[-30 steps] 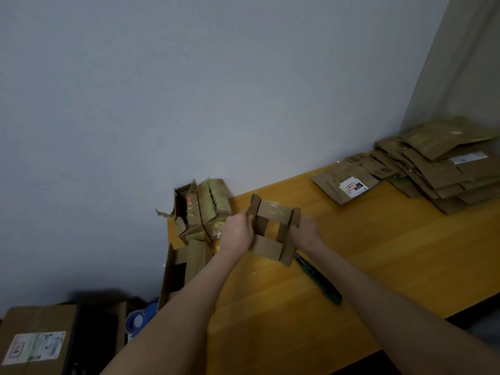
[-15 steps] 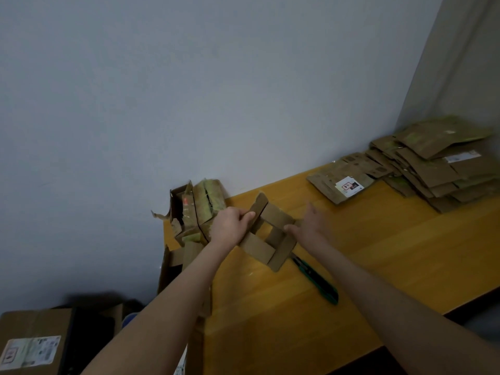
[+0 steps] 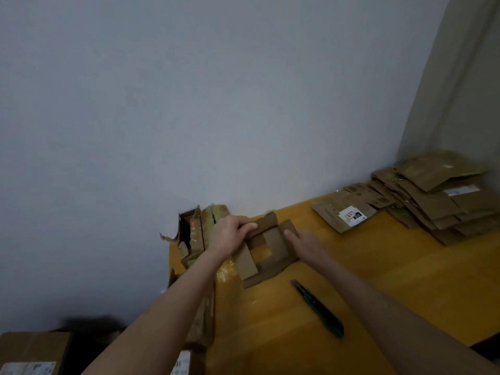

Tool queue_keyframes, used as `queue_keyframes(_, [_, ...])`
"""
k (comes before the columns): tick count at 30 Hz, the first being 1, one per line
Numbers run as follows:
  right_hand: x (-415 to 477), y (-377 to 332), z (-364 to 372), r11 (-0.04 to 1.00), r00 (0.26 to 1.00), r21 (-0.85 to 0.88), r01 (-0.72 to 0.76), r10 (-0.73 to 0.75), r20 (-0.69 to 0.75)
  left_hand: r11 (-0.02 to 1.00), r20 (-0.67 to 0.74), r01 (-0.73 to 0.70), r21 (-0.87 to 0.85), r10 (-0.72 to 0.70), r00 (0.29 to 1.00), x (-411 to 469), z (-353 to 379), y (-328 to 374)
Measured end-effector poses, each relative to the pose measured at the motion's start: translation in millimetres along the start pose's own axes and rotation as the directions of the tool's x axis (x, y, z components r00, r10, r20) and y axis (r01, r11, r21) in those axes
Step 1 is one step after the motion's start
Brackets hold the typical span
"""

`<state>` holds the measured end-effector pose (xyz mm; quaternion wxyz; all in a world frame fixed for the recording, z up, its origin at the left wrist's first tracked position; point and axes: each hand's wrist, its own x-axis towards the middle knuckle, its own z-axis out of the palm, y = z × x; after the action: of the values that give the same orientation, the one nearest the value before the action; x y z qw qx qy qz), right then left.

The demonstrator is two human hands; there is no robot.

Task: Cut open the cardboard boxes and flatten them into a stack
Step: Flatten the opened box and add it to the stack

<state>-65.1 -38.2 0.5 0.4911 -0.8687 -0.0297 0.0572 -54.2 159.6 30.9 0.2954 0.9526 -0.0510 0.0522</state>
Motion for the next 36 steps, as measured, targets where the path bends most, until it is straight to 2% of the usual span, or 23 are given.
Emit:
queue_keyframes(3, [3.1,-4.9,4.1,0.995,0.989,-0.015,-0.097,0.095,-0.117,0.973,-0.15,0.13,-0.192,-0.16,0.976,-3.0,2.0,-1.8])
queue_keyframes(5, [2.4,-5.5,4.4,0.993,0.974,-0.024,-0.116,0.109,-0.198,0.909,-0.1,0.275,-0.312,-0.319,0.942,-7.1,7.2,-4.6])
queue_keyframes(7, [-0.4,-6.5,3.9,0.997,0.974,-0.03,-0.065,0.057,-0.22,0.86,0.029,0.375,-0.346,-0.39,0.92,-12.6,14.9,-6.7])
queue_keyframes(9, [-2.2,-8.0,5.4,0.999,0.974,-0.036,0.012,-0.02,-0.226,0.851,0.072,0.387,-0.355,-0.388,0.919,-13.8,19.7,-6.0])
queue_keyframes(12, [-2.7,-11.6,6.6,0.995,0.972,0.058,0.076,-0.061,-0.225,0.876,0.0,0.367,-0.312,-0.386,0.923,-6.3,16.8,-2.3])
queue_keyframes(15, [-2.8,-11.2,-2.9,0.967,0.968,0.249,0.052,0.012,-0.25,0.827,0.078,0.333,-0.452,-0.335,0.939,-3.0,5.5,-2.3])
queue_keyframes(17, [-4.0,-9.6,-10.9,0.905,0.969,0.425,-0.02,0.122,-0.214,0.791,0.148,0.324,-0.519,-0.291,0.945,-5.8,-3.0,-3.9])
queue_keyframes(18, [-4.1,-8.0,-13.9,0.85,0.968,0.523,-0.067,0.183,-0.173,0.746,0.173,0.348,-0.569,-0.305,0.937,-6.8,-7.1,-3.9])
queue_keyframes(20, [-3.8,-2.6,-18.0,0.75,0.962,0.648,-0.134,0.257,-0.098,0.579,0.25,0.403,-0.708,-0.328,0.911,-7.2,-12.8,-3.9])
queue_keyframes(22, [-2.9,3.4,-20.2,0.721,0.964,0.678,-0.141,0.255,-0.07,0.411,0.351,0.434,-0.801,-0.265,0.898,-7.0,-17.0,-5.8])
queue_keyframes(24, [-4.0,7.0,-21.2,0.735,0.973,0.67,-0.105,0.216,-0.085,0.333,0.431,0.482,-0.81,-0.218,0.876,-7.0,-17.7,-12.1])
queue_keyframes(28, [-5.6,12.7,-22.6,0.798,0.993,0.603,0.01,0.061,-0.098,0.294,0.604,0.649,-0.702,-0.237,0.761,-6.6,-18.2,-13.6])
queue_keyframes(30, [-5.1,12.7,-24.3,0.803,0.999,0.595,0.033,-0.017,-0.032,0.325,0.578,0.62,-0.714,-0.225,0.784,-8.7,-18.0,-9.3])
queue_keyframes(32, [-5.8,9.7,-28.8,0.796,0.995,0.605,-0.016,-0.047,0.088,0.332,0.497,0.554,-0.763,-0.246,0.832,-11.9,-16.0,-10.7])
queue_keyframes(34, [-7.2,6.1,-32.8,0.792,0.983,0.599,-0.117,0.008,0.182,0.373,0.393,0.461,-0.805,-0.246,0.886,-15.9,-15.7,-11.3])
queue_keyframes(36, [-7.1,5.5,-34.1,0.777,0.971,0.593,-0.211,0.096,0.22,0.475,0.292,0.345,-0.81,-0.184,0.939,-18.1,-15.7,-9.4])
